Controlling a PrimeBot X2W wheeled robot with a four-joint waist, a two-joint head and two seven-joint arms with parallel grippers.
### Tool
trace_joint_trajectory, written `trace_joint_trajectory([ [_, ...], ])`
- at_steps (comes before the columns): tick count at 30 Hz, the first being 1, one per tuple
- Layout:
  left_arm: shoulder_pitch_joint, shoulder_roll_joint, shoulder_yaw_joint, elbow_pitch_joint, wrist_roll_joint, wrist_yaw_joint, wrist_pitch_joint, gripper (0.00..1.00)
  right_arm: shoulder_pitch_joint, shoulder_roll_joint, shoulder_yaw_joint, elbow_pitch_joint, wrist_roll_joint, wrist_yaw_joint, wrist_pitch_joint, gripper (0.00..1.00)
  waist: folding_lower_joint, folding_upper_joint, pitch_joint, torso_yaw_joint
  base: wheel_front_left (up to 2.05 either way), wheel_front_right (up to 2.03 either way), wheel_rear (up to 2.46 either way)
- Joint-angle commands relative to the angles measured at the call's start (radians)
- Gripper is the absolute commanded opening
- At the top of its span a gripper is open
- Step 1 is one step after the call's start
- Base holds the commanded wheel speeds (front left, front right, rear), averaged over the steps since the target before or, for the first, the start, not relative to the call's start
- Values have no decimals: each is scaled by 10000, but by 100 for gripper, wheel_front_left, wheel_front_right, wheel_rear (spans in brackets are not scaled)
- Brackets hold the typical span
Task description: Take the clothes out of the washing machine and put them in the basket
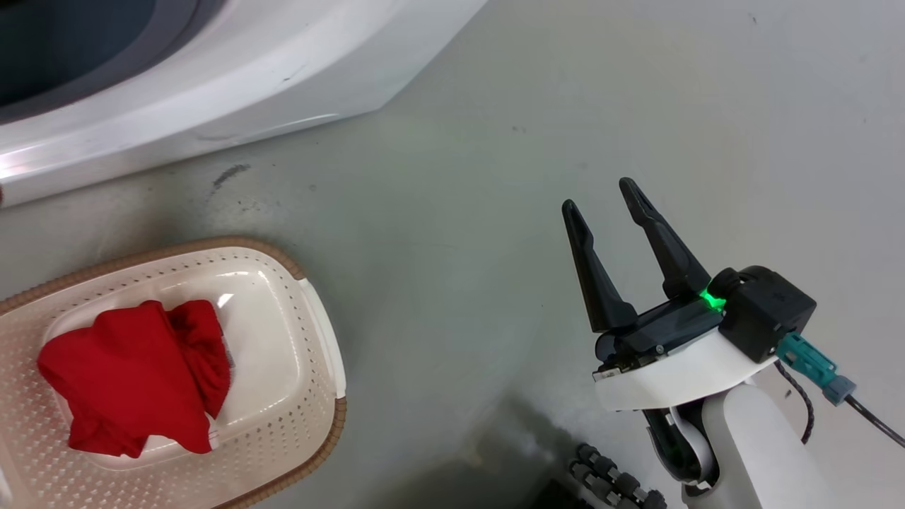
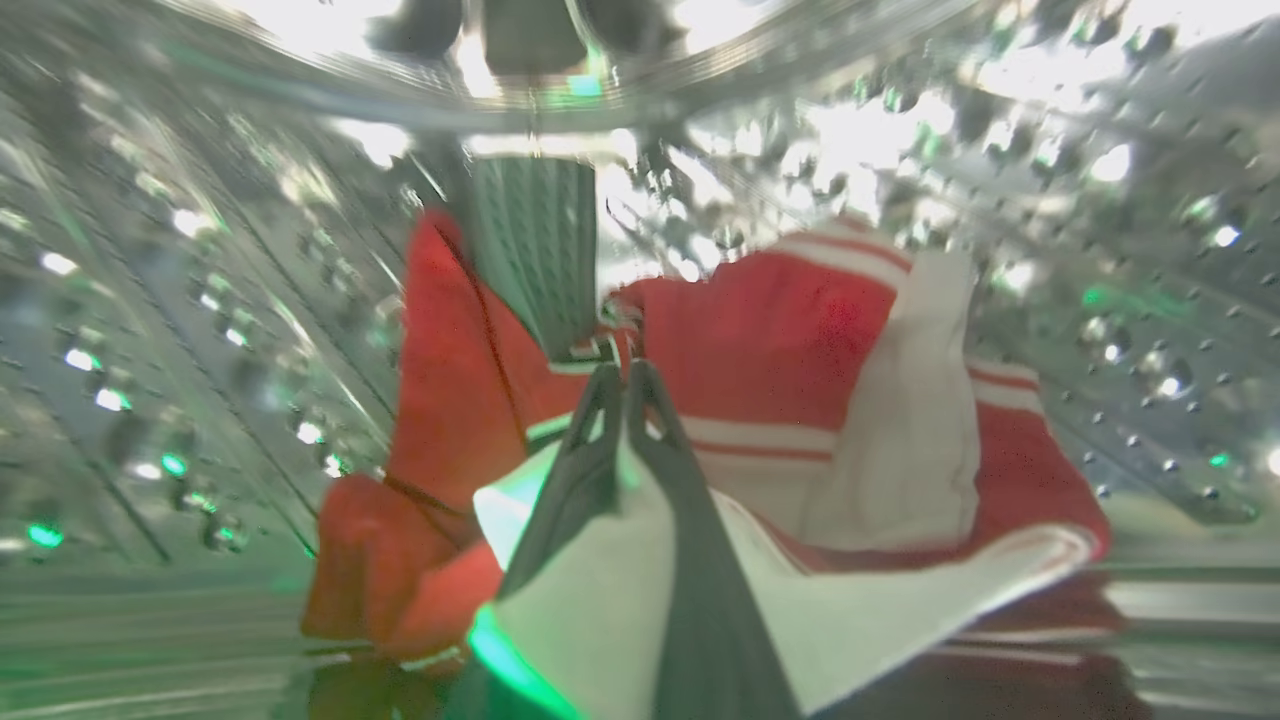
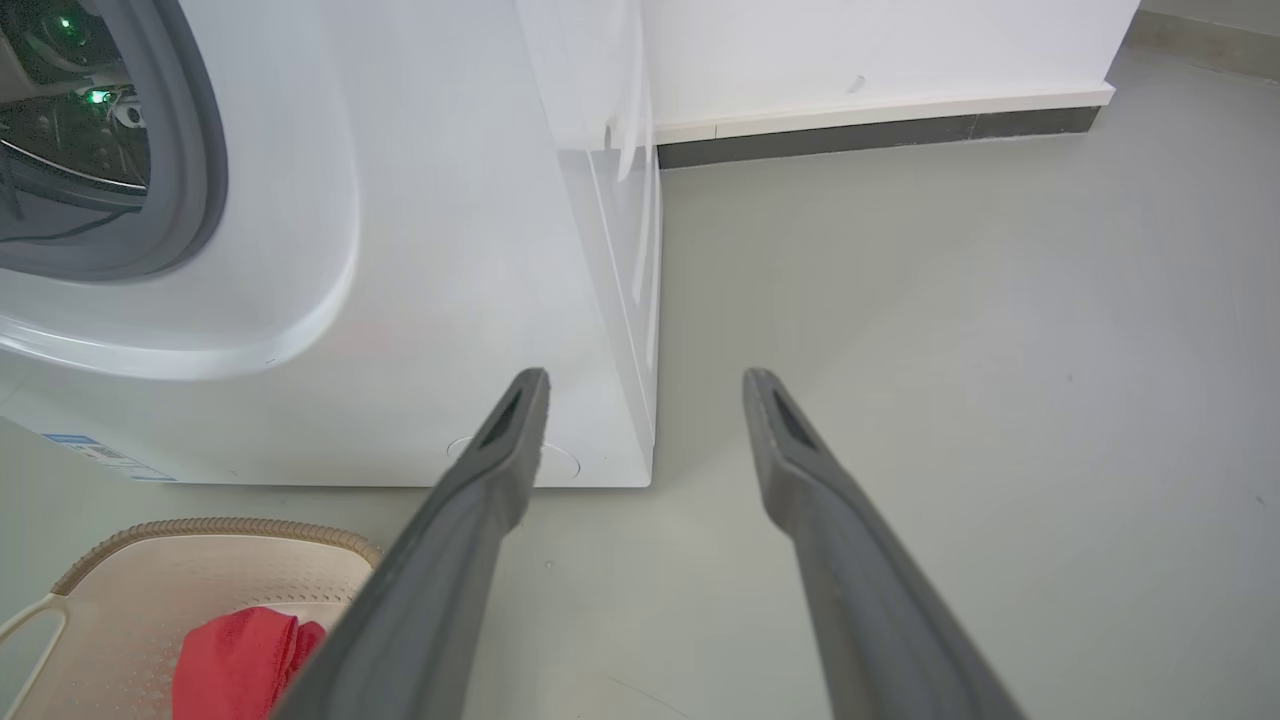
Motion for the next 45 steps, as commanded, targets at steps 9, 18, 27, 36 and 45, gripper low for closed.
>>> trace_joint_trajectory([
  [9, 1844, -471, 61, -749, -385, -178, -3244, 0, 109, 12, -448, 153, -389, -7, -39, 100, -1, -1, -1168, 660, 0, 0, 0],
  [18, 3269, -1335, 45, -196, -806, -462, -5599, 0, 578, 12, -1024, 409, -912, -7, -38, 100, -1, -1, -2692, 1469, 0, 0, 0],
  [27, 4536, -2175, 49, -103, -1149, -874, -6303, 0, 1288, 11, -1525, 637, -1325, -7, -36, 100, -1, -1, -4214, 2266, 0, 0, 0],
  [36, 6138, -2545, 318, -2094, -1027, -1168, -6322, 0, 1835, 11, -1988, 597, -1522, -7, 10, 100, -1, -1, -5434, 2844, 0, 0, 0],
  [45, 7363, -2991, 458, -3797, -676, -1431, -6323, 0, 2513, 11, -2418, 328, -1686, -5, 318, 100, -1, -1, -6612, 3380, 0, 0, 0],
])
